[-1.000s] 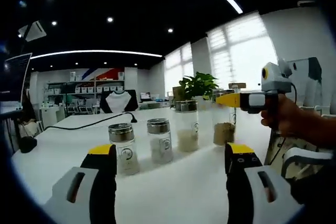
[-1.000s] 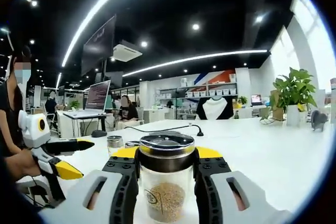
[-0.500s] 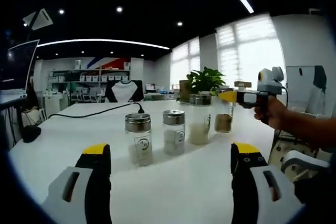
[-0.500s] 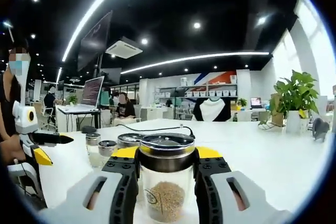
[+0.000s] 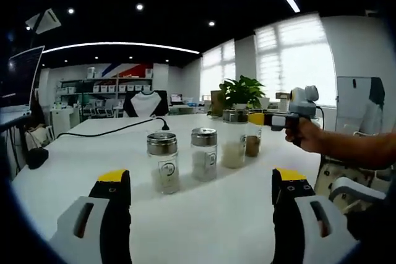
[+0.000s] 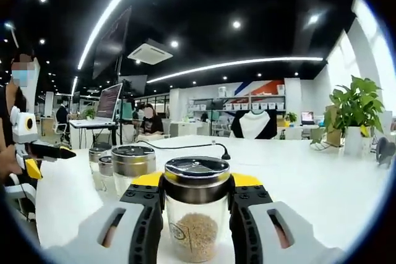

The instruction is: Rotate the seasoning bottle until the label or dispensing opening points toward the visible target arrow and the bottle remains upright within the marked orientation range

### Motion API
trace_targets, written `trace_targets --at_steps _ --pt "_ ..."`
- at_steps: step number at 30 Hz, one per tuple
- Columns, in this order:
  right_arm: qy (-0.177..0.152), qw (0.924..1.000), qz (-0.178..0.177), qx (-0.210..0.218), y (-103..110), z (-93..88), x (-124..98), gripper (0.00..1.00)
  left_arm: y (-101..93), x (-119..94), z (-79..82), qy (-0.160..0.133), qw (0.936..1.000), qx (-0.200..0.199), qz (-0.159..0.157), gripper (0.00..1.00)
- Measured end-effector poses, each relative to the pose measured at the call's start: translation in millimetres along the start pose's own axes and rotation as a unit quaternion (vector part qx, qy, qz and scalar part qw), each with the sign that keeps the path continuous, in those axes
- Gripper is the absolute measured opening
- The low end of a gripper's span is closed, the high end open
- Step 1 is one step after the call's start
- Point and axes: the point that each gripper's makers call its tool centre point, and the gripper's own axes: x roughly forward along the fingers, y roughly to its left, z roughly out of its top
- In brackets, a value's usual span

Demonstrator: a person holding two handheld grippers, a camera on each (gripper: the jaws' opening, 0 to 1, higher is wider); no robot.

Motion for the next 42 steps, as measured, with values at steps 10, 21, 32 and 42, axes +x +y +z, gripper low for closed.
trace_targets --at_steps 10,21,32,42 --pt "-0.040 0.9992 -0.002 0.003 -3 -0.3 2 0.38 2.7 -2 4.0 -0.018 0.9998 0.001 0.010 0.98" --pt "-0.028 0.9996 -0.006 0.000 3 -0.6 5 0.38 -3.4 2 0.7 -0.009 1.0000 0.002 0.003 0.98" --pt "-0.027 0.9996 -0.004 -0.001 4 -1.1 -5 0.38 -3.5 1 1.2 -0.009 0.9999 0.005 0.002 0.98" --pt "-0.021 0.9997 0.000 -0.015 9 -5.0 -11 0.39 -6.6 3 -0.9 -0.005 0.9999 0.009 -0.001 0.99"
